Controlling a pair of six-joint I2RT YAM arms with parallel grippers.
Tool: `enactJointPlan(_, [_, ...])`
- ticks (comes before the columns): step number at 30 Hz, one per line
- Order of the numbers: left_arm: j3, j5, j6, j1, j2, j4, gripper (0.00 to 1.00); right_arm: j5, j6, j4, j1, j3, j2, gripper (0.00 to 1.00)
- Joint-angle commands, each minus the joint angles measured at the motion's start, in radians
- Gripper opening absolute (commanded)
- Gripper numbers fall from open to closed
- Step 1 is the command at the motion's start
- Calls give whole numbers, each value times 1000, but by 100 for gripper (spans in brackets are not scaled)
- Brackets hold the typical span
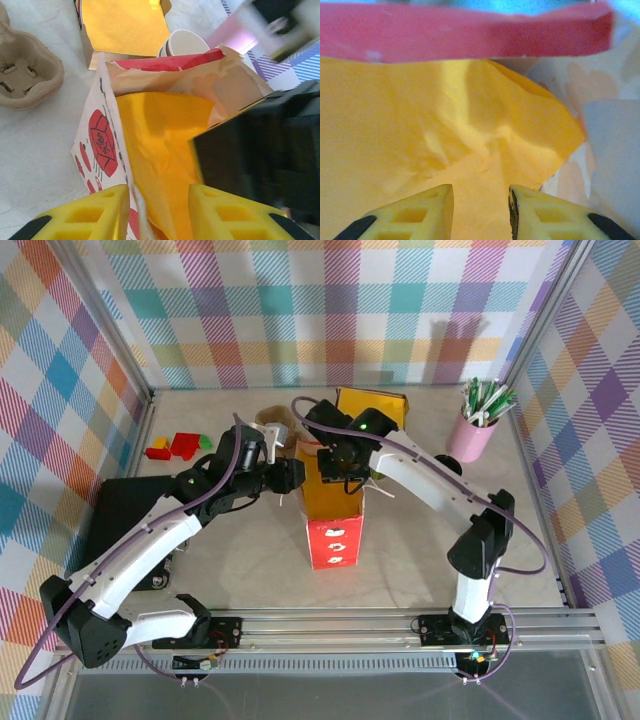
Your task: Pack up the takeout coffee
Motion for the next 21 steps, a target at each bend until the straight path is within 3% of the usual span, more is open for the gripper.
enactJointPlan(1, [-7,-11,12,-9,9,10,34,-31,-24,63,6,27,-96,36])
enactJointPlan(9, [7,-42,8,-9,20,7,22,-121,-39,207,-22,-29,-241,40])
enactJointPlan(14, [33,-51,11,-12,36,-13,22,-333,-5,284,-148,-107,-337,41])
enactJointPlan(17, [44,-64,13,-17,40,-19,21,-386,-7,319,-211,-181,-403,42])
enactJointPlan(21, [61,-88,18,-21,42,-40,11,-442,-10,344,-305,-276,-490,43])
